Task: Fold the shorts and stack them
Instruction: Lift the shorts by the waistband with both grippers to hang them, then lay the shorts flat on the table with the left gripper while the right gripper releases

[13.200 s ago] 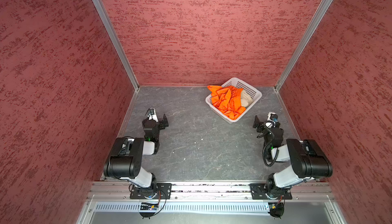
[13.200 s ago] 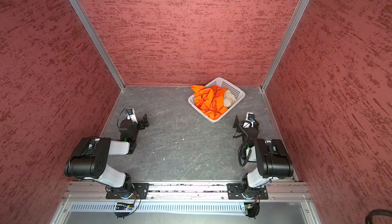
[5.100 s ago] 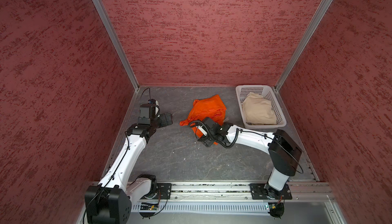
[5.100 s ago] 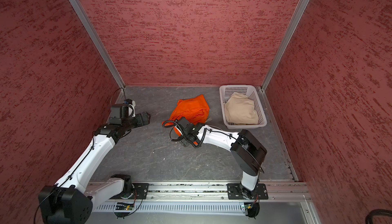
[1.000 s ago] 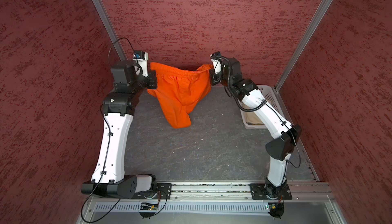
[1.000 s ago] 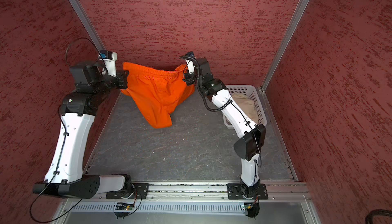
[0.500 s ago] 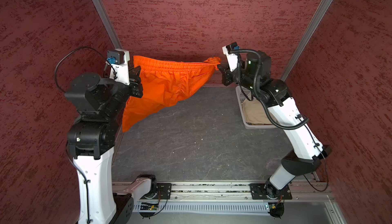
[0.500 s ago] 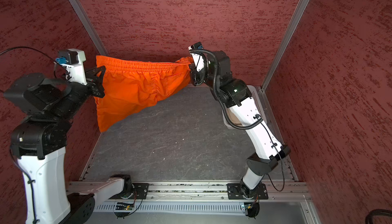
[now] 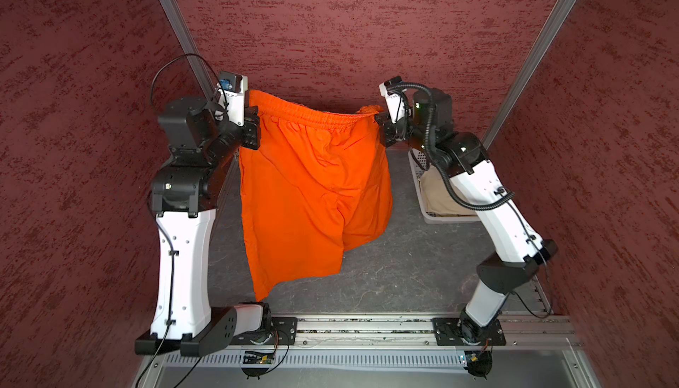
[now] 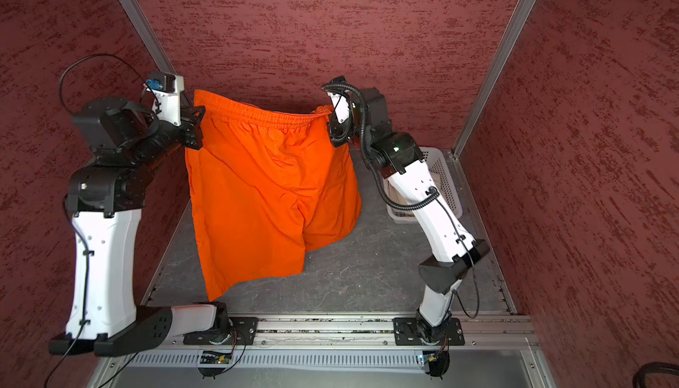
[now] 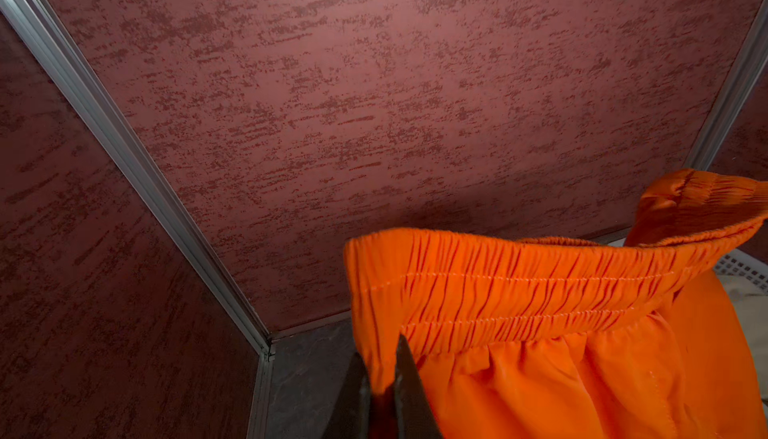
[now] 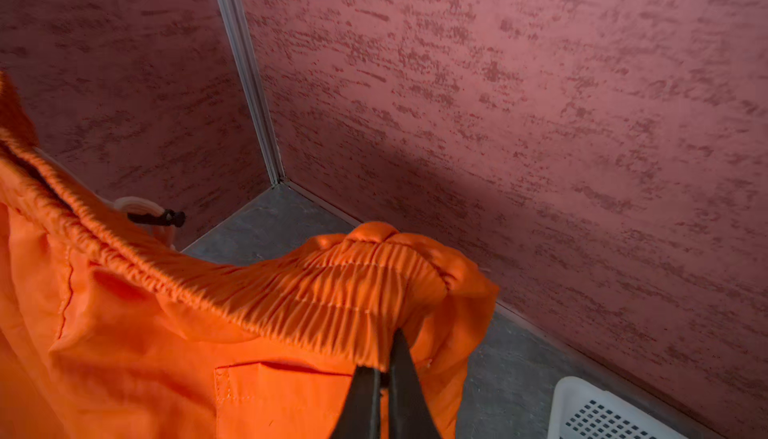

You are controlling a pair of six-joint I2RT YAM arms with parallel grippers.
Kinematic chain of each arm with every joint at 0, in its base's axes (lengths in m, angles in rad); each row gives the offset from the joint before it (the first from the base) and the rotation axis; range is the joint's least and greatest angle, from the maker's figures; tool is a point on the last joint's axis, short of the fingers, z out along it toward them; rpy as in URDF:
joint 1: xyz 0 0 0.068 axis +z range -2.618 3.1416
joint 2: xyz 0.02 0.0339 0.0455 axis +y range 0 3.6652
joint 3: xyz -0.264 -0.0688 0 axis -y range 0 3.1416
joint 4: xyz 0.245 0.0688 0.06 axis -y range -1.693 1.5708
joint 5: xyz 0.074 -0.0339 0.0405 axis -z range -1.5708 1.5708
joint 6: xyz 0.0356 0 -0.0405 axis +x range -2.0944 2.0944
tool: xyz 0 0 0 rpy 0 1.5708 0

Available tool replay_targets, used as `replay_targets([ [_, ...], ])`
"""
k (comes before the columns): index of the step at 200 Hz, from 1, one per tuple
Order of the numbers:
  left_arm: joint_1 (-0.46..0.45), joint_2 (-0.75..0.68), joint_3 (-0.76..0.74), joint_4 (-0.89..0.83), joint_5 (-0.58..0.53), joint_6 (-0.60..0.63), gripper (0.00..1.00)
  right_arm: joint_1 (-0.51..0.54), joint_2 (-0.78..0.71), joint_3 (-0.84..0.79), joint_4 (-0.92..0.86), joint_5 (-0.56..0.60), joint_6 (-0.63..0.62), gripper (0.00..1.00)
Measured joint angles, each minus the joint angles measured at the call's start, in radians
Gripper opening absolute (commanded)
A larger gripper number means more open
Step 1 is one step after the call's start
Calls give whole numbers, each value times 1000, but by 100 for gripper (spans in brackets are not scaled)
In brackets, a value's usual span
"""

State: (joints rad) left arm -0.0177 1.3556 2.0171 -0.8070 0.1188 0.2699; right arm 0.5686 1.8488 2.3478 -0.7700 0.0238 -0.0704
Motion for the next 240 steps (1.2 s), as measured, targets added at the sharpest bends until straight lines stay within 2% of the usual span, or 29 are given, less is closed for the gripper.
replay_targets([
  [34, 29, 134, 140, -5, -31, 35, 9, -35, 287, 331, -12, -30, 31, 0],
  [63, 16, 112, 174, -3, 3, 66, 10, -64, 335, 332, 63, -113, 69, 0],
  [76, -27, 60, 138, 5, 6, 92, 10, -81, 310, 259, 132, -161, 88, 0],
  [88, -107, -24, 45, 26, -9, 127, 10, -97, 273, 163, 190, -193, 93, 0],
  [113, -322, -233, -274, 94, -64, 188, 10, -122, 186, -111, 330, -243, 80, 0],
  [135, -474, -328, -540, 129, -157, 211, 10, -125, 151, -352, 432, -253, 45, 0],
  [162, -650, -308, -795, 172, -269, 186, 10, -152, 174, -592, 502, -252, 36, 0],
  [185, -772, -236, -966, 213, -298, 126, 12, -193, 198, -728, 521, -256, 37, 0],
  [206, -853, -156, -1034, 261, -309, 61, 12, -215, 200, -793, 526, -256, 37, 0],
  [235, -942, -46, -1044, 333, -307, -27, 14, -228, 199, -827, 543, -248, 37, 0],
  [240, -953, -31, -1050, 351, -306, -42, 15, -230, 199, -831, 543, -247, 38, 3],
])
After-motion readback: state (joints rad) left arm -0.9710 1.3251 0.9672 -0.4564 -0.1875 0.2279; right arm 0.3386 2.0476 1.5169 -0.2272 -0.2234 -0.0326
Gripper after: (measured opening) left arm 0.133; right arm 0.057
